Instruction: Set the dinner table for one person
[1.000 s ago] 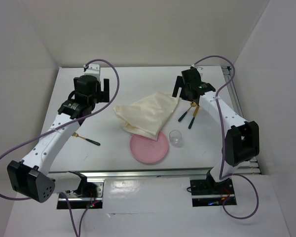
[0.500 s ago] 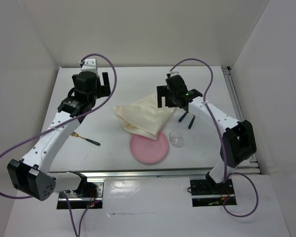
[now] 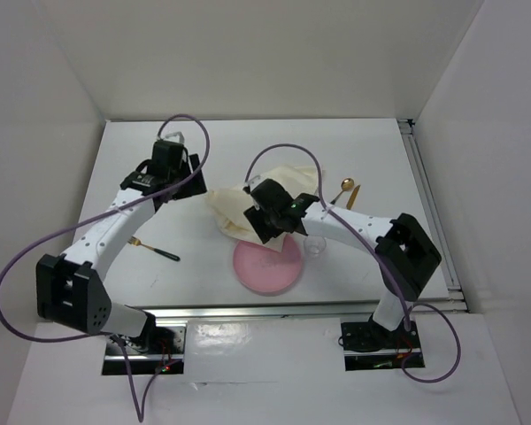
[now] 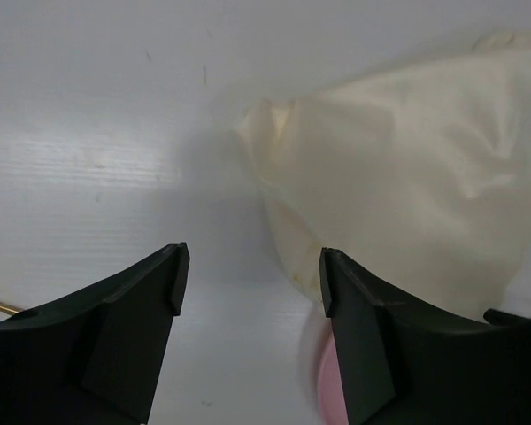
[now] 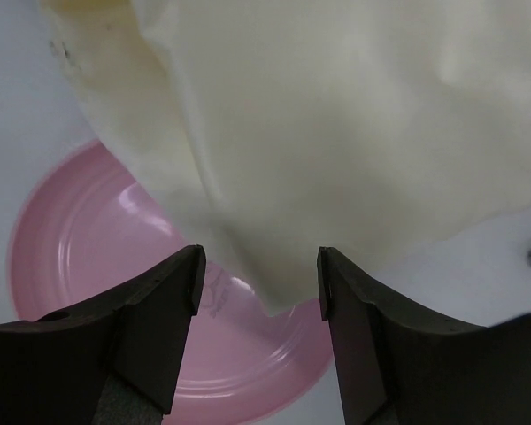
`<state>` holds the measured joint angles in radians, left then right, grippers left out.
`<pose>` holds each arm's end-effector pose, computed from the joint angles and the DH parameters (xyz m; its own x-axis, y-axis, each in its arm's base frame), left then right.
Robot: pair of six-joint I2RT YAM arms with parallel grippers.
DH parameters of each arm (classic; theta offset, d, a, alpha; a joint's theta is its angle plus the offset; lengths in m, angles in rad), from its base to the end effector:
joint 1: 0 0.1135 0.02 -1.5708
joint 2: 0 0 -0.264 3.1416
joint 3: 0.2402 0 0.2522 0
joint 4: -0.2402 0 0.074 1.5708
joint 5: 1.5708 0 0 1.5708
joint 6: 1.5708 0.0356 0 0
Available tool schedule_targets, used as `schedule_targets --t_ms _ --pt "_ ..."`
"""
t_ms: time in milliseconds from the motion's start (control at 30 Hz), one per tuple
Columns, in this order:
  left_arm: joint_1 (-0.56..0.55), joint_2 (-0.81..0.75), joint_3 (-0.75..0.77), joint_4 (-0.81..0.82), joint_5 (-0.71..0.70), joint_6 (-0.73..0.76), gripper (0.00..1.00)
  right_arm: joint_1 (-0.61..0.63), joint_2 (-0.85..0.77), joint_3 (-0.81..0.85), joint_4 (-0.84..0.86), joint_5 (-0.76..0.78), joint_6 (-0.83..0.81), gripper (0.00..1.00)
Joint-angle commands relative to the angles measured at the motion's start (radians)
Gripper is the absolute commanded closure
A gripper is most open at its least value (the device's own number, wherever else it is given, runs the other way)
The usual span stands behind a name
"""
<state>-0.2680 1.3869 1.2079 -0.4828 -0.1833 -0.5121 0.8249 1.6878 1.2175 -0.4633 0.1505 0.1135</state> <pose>0.3001 -0.0757 0.3215 -0.5762 -0.3414 -0.7426 -0.1843 0.9395 -0.2889 0.2491 0.2618 0.2304 -0.6173 -0.5031 -0.6048 -0.5996 0.7986 -0.0524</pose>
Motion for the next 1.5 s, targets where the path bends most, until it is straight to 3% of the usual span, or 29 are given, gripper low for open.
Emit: schedule_targets --t_ms 0,233,367,600,800,1100,1233,1367,1467 --pt "-0.008 0.072 -0.06 -0.046 0.189 -0.127 0.24 0.035 0.006 -0.044 0.023 0.027 -0.052 0.35" --pt "-0.059 0.098 -0.221 0.056 0.287 -0.224 0.27 0.046 0.016 -0.085 0.034 0.087 -0.061 0.35" --pt "-0.059 0.124 -0.284 0.128 0.367 -0.269 0.27 0.057 0.016 -0.095 0.043 0.118 -0.061 0.42" --pt "-0.059 0.167 -0.315 0.228 0.412 -0.301 0.24 0.057 -0.004 -0.104 0.043 0.15 -0.061 0.7" --pt "-0.059 0.219 -0.303 0.237 0.383 -0.301 0.23 0.057 -0.004 -0.104 0.043 0.159 -0.061 1.0" --pt "-0.059 0.284 -0.274 0.3 0.395 -0.321 0.39 0.066 -0.023 -0.063 0.012 0.178 -0.061 1.0" --pt "-0.059 0.284 -0.252 0.309 0.415 -0.321 0.52 0.066 -0.042 -0.042 0.003 0.189 -0.061 1.0" --pt "-0.059 0.303 -0.228 0.309 0.415 -0.321 0.55 0.066 -0.042 -0.016 -0.017 0.199 -0.071 1.0" --pt "-0.059 0.313 -0.206 0.285 0.406 -0.31 0.74 0.066 -0.053 0.007 -0.017 0.208 -0.071 1.0"
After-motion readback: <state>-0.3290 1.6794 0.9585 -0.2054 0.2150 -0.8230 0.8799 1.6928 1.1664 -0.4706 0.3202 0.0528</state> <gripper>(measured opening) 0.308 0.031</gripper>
